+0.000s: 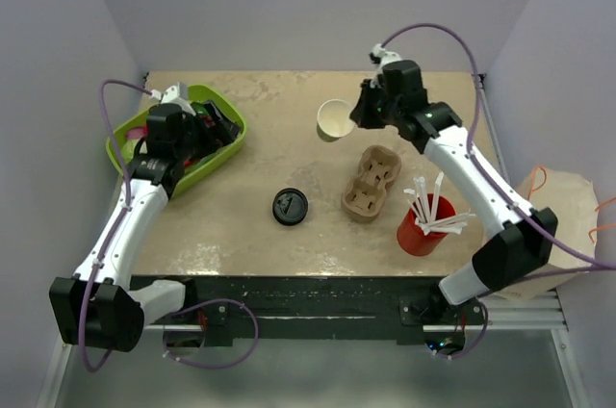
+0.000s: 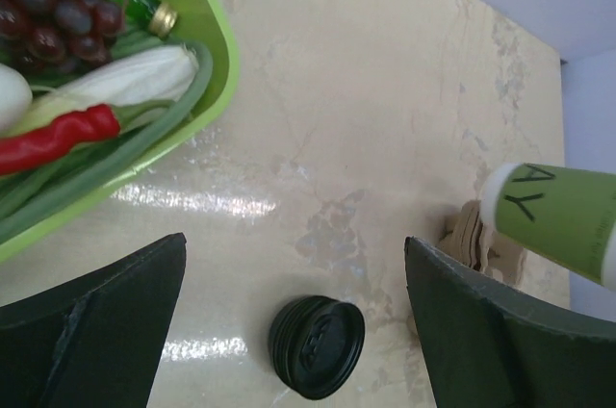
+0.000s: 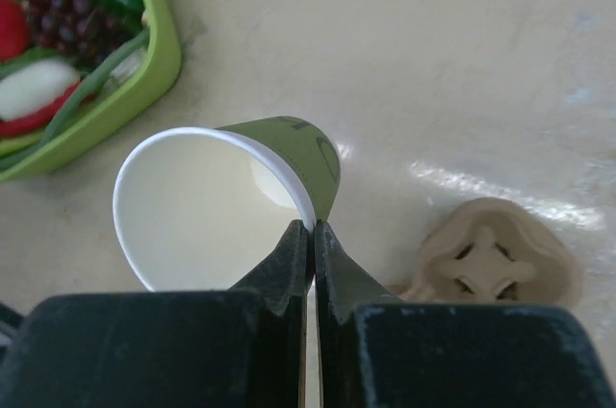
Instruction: Pack the takeout coffee
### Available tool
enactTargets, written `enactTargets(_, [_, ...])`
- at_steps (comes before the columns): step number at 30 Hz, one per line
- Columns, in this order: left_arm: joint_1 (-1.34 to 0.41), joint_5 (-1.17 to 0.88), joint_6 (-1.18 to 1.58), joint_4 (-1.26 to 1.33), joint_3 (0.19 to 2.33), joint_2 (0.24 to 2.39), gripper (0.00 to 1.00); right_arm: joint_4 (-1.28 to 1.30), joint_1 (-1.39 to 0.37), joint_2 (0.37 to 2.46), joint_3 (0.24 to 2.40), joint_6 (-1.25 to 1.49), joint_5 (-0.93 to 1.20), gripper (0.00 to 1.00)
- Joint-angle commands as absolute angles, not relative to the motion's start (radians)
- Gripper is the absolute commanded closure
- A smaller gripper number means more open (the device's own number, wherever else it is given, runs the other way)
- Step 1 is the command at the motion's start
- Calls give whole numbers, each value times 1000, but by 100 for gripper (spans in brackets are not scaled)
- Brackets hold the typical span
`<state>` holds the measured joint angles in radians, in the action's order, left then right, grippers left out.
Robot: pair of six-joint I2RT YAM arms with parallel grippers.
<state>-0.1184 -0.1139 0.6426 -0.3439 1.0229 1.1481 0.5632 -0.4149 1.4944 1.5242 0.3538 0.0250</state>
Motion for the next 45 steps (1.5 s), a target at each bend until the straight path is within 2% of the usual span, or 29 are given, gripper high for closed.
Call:
enactTargets(1, [-121,-292,638,-285,922,1124,0,543,-475,1635,1601,322,113,100])
enactTargets(4, [-124,-397,634,-241,855,1117,0,532,-506,1709,1634,314,153,100])
enactTargets(12, [-179,-410,589,-285,810,1164,0,505,-528,1867,1641,304,92,100])
enactTargets(16, [-291,-313,575,-310,850,1218,0,523,-526,1897,1646,308,52,98])
enactTargets(23, [-388,-178,546,-394,936,1324,5,563,-526,1894,1637,327,2,87])
enactTargets(26, [-422,-173,546,-402,953,1368,13,572,-526,1884,1638,331,2,73])
enactTargets(27, [-428,-160,558,-405,962,1376,15,577,-528,1876,1643,342,-49,64])
enactTargets(30, [-472,-51,572,-437,992,1404,22,574,-526,1826,1634,373,-89,48])
enactTargets(34, [-517,-25,554,-469,1022,1459,34,517,-525,1715,1573,412,-173,43])
enactTargets(38, [-535,-29,546,-479,1035,1503,53,489,-525,1609,1493,413,-257,42])
enactTargets(45, [-564,-2,534,-502,1048,1522,67,518,-525,1552,1456,408,-284,42])
